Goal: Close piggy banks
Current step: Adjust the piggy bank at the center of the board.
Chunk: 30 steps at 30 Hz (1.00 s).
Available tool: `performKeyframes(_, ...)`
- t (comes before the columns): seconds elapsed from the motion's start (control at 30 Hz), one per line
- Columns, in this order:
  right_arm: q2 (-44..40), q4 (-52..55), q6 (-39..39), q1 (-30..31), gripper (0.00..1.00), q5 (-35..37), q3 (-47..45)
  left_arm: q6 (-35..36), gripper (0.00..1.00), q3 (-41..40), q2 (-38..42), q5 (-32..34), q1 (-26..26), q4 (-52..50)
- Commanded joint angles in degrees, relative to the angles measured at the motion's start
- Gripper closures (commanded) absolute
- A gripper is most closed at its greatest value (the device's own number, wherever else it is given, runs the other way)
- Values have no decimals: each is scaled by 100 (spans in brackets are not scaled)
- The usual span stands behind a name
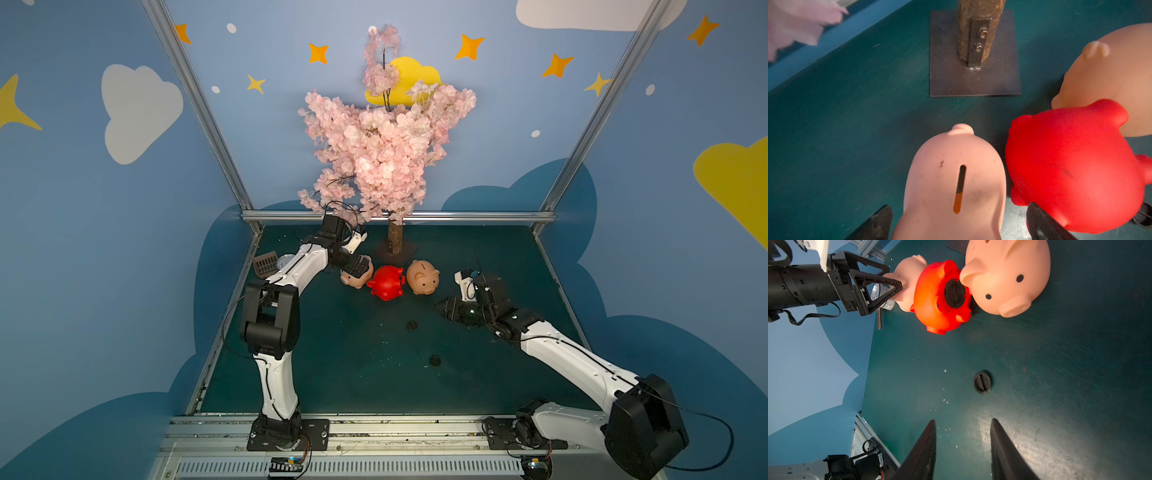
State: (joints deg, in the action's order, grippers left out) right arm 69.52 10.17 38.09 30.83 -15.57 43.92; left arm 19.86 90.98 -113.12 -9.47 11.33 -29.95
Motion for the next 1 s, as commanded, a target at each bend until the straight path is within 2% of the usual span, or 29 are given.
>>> performKeyframes(0.0, -21, 50, -115, -30, 57, -40, 77, 245, 1, 155, -95, -179, -4, -215)
performKeyframes(0.83, 102, 2, -56, -47, 57, -172, 66, 458, 4, -135, 124, 414, 7, -283)
performKeyframes(0.97, 131, -2, -56, -49, 57, -208, 77, 440, 8, -58, 115, 354, 18, -334)
